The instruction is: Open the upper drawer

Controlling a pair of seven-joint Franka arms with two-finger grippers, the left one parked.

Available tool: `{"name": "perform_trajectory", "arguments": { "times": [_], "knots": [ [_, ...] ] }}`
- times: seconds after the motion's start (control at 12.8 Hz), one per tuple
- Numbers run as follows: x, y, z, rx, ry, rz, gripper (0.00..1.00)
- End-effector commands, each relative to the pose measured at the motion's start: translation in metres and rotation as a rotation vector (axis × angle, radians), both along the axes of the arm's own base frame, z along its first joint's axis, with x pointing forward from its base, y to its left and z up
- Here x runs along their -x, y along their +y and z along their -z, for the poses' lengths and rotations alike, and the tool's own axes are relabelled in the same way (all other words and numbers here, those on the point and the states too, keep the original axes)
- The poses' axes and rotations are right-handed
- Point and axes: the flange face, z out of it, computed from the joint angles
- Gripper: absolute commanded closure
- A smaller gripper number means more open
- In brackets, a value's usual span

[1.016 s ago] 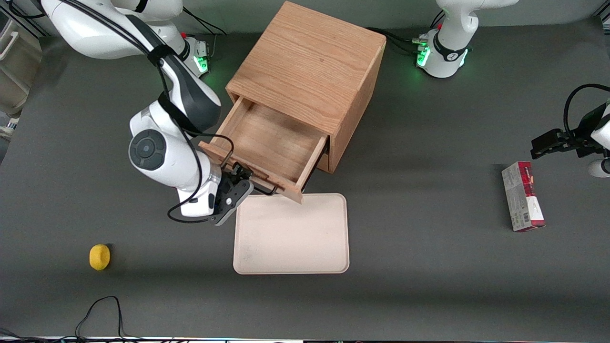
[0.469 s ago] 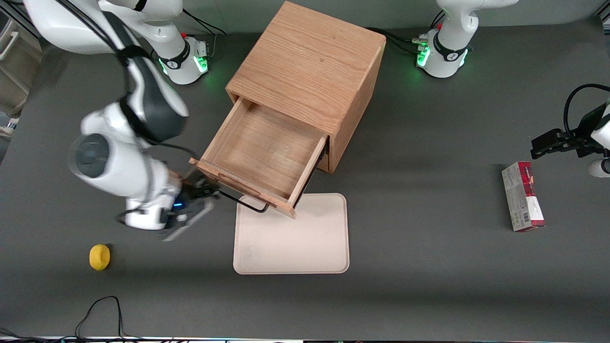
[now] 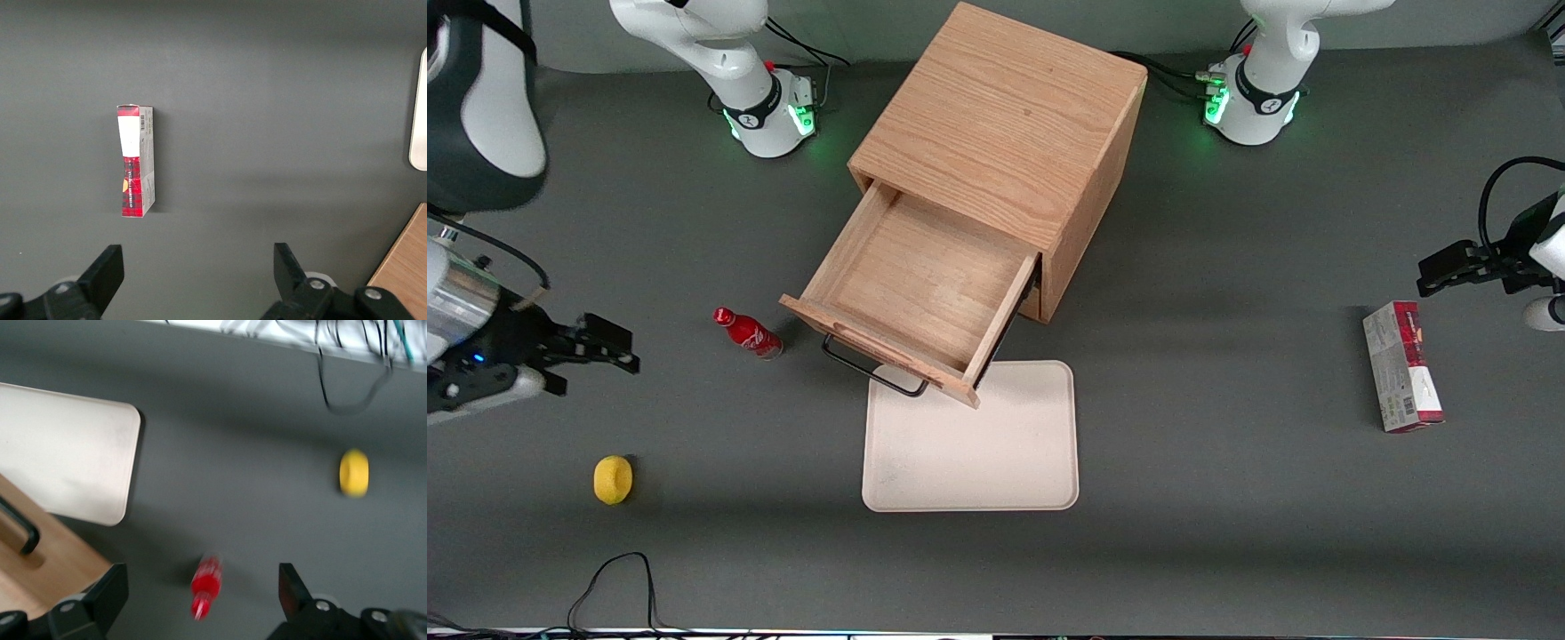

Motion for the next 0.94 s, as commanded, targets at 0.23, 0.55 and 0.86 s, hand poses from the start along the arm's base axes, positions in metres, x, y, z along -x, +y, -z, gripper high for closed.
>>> {"name": "perform_trajectory", "arguments": {
  "times": [0.23, 0.55, 0.86],
  "knots": [
    [0.065, -0.013, -0.003, 0.064, 0.091, 0.213, 0.00],
    [0.086, -0.019, -0.004, 0.084, 0.081, 0.221, 0.00],
    [0.083, -0.023, -0.002, 0.105, 0.083, 0.222, 0.00]
  ]
}}
